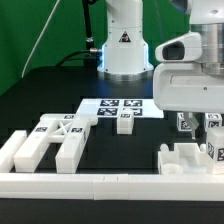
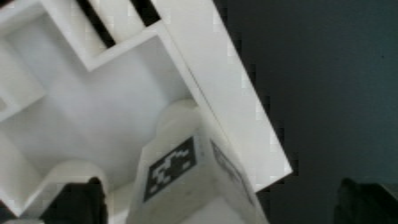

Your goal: Assemble chair

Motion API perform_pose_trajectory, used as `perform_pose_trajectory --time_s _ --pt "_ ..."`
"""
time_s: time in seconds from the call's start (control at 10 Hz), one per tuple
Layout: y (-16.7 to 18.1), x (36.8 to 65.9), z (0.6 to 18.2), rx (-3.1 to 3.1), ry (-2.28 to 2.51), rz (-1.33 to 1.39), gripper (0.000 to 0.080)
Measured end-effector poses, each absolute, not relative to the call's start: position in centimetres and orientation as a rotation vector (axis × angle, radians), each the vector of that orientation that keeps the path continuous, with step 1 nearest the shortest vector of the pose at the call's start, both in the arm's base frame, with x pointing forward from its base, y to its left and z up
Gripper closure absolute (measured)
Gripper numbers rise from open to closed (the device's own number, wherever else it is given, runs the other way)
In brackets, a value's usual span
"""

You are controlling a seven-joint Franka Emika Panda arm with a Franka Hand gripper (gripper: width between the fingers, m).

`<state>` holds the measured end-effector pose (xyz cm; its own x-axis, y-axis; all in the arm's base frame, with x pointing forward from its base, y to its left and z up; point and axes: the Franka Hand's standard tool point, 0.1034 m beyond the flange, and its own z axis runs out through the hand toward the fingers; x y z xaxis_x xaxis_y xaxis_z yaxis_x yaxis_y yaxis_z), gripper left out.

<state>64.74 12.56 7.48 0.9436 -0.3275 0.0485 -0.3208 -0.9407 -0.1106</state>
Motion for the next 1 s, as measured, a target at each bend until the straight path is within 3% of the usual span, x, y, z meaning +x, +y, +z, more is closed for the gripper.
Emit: perform_pose_trajectory --time_s 0.2,0.3,0.4,0.5,0.6,0.7,0.9,1.0 --pt "11.64 65.54 7.50 -3.074 -0.162 -0.185 0.0151" --pt "11.83 65.46 7.48 -3.067 0.010 -0.175 0.0151" --pt "11.74 65.48 7.47 -3.071 -0.012 -0.177 0.0241" --pt "11.74 65.47 7.47 -3.069 0.033 -0.175 0.0241" --pt "11.78 65.47 7.47 -3.061 0.136 -0.171 0.0440" --pt "11.72 65.47 7.47 -3.048 0.271 -0.166 0.0515" --pt "11.63 65.47 7.46 -3.020 0.461 -0.157 0.0515" --pt "11.43 65.42 7.45 -2.941 0.805 -0.138 0.0515"
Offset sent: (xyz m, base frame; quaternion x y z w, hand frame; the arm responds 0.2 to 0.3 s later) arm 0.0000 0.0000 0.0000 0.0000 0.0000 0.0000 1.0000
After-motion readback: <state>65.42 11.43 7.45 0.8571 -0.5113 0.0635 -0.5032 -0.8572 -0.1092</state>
